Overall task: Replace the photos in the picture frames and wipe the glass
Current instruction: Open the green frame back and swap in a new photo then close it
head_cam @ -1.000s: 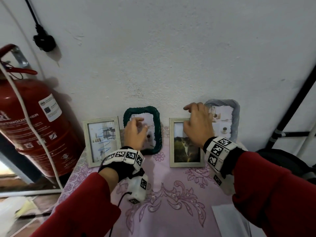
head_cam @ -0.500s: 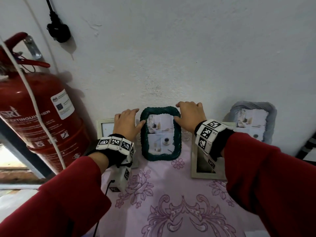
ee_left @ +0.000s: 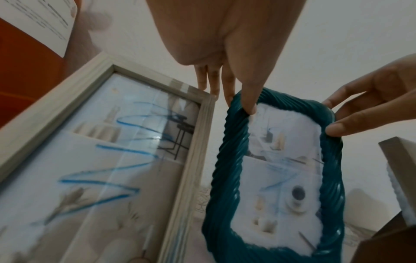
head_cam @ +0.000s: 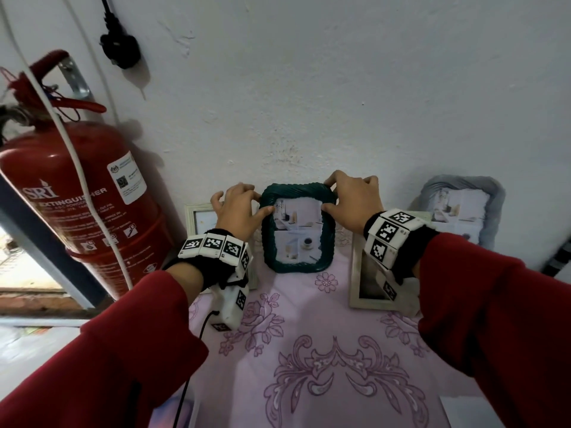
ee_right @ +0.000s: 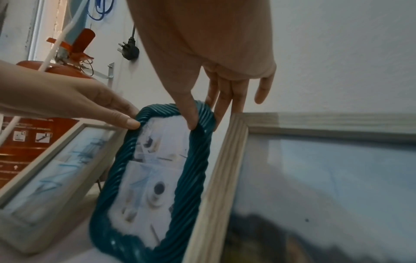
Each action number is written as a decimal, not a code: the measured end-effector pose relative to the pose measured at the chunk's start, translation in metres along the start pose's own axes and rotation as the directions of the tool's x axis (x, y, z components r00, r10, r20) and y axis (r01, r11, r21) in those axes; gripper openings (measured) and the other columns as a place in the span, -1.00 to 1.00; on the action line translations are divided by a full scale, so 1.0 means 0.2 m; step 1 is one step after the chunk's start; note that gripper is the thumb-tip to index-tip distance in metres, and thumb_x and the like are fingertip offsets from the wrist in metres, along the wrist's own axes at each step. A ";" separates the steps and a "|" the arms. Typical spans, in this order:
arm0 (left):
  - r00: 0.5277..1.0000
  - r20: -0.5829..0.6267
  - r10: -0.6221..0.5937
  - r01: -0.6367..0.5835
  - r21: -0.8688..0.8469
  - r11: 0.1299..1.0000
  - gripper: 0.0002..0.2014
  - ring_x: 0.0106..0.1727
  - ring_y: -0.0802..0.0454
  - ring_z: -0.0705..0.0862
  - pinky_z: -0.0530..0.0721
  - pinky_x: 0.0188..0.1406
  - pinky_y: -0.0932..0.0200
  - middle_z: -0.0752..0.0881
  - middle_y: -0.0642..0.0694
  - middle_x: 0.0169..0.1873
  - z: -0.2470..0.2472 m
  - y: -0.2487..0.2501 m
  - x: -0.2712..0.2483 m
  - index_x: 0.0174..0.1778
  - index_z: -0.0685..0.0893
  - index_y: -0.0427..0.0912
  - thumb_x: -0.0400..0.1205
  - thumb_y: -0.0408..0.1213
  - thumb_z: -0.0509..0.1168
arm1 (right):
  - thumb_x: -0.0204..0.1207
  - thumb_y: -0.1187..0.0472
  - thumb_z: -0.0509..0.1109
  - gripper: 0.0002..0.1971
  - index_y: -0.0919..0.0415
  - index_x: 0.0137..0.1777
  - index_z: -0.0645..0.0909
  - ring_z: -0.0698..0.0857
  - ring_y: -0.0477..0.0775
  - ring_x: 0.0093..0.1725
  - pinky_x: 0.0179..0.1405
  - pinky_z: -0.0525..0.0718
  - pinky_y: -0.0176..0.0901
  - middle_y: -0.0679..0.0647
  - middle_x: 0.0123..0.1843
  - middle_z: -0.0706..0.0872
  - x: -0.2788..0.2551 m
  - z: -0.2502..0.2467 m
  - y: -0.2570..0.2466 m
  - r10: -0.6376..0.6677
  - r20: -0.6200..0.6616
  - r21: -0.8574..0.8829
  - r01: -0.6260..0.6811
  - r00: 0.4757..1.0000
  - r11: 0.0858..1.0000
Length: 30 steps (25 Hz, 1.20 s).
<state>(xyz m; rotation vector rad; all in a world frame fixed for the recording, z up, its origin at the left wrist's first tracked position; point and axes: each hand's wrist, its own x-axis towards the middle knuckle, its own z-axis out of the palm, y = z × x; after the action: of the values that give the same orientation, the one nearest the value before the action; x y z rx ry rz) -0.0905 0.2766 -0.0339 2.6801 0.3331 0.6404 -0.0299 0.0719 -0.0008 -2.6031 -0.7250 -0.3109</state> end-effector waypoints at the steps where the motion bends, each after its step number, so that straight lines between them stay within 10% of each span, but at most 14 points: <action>1: 1.000 -0.007 -0.009 0.009 -0.021 1.000 -0.67 0.47 0.05 0.35 -0.04 0.36 0.08 0.53 -0.03 0.34 -0.03 0.02 -0.02 0.12 0.67 -0.13 0.56 0.00 0.33 | 0.46 0.12 0.41 -0.67 0.13 0.19 0.48 0.67 0.13 0.08 0.26 0.20 -0.03 0.05 0.00 0.76 -0.03 -0.03 -0.01 0.001 -0.014 0.041 0.000 1.000 0.999; 9: 0.992 -0.124 0.017 -0.059 -0.346 0.936 -0.74 0.23 -0.05 0.58 0.39 0.30 0.08 0.69 -0.12 0.12 -0.36 0.18 -0.25 0.09 0.60 -0.25 0.58 -0.16 0.35 | 0.45 0.24 0.45 -0.76 0.17 0.08 0.54 0.63 0.07 -0.08 0.16 0.41 -0.07 -0.07 -0.23 0.61 -0.26 -0.33 -0.15 -0.039 -0.150 0.276 0.080 0.988 0.958; 14: 0.982 -0.191 0.004 -0.120 -0.601 0.790 -0.76 -0.12 0.08 0.61 0.54 -0.17 0.44 0.65 -0.02 -0.15 -0.53 0.29 -0.48 0.13 0.53 -0.25 0.60 -0.25 0.33 | 0.50 0.39 0.37 -0.79 0.22 0.09 0.49 0.53 -0.09 -0.29 -0.26 0.54 -0.46 -0.13 -0.28 0.51 -0.48 -0.48 -0.25 -0.042 -0.223 0.518 0.155 0.974 0.841; 19: 0.996 -0.088 0.010 -0.076 -0.781 0.620 -0.66 0.03 0.06 0.69 0.69 0.02 0.25 0.67 -0.13 0.01 -0.56 0.34 -0.79 0.25 0.39 -0.03 0.61 -0.25 0.32 | 0.54 0.43 0.32 -0.75 0.13 0.10 0.44 0.57 0.09 -0.15 0.06 0.71 0.20 0.02 -0.20 0.51 -0.73 -0.57 -0.29 0.041 -0.232 0.700 0.138 0.972 0.700; 21: 0.999 -0.009 0.044 -0.031 -0.847 0.531 -0.64 0.20 -0.05 0.68 0.69 0.16 0.01 0.67 -0.22 0.16 -0.53 0.35 -0.92 0.28 0.38 -0.10 0.61 -0.36 0.30 | 0.55 0.41 0.32 -0.76 0.12 0.12 0.47 0.58 0.12 -0.14 0.07 0.70 0.25 0.02 -0.21 0.51 -0.84 -0.59 -0.29 0.067 -0.223 0.746 0.126 0.973 0.654; 26: 0.999 0.028 -0.014 0.032 -0.918 0.395 -0.66 0.18 -0.03 0.70 0.74 0.02 0.18 0.67 -0.25 0.16 -0.41 0.40 -1.20 0.24 0.42 -0.11 0.60 -0.45 0.29 | 0.59 0.21 0.32 -0.71 0.01 0.30 0.53 0.64 0.12 -0.12 0.02 0.70 0.06 0.14 -0.12 0.61 -1.12 -0.54 -0.24 0.089 -0.214 0.752 0.106 0.973 0.650; 30: 0.989 0.113 -0.091 0.137 -0.934 0.330 -0.62 0.17 -0.05 0.71 0.72 0.11 0.04 0.69 -0.26 0.16 -0.32 0.46 -1.37 0.30 0.42 -0.16 0.59 -0.43 0.30 | 0.64 0.13 0.21 -0.56 -0.02 0.51 0.29 0.66 -0.17 0.25 0.14 0.69 -0.27 -0.07 0.28 0.65 -1.35 -0.38 -0.17 0.046 0.035 0.937 -0.049 0.998 0.345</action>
<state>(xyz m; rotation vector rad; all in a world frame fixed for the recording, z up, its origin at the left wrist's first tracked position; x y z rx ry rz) -0.3463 0.1268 -0.0509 1.4766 0.0636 0.4896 -0.2833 -0.0549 -0.0079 -1.4550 -0.5571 0.1431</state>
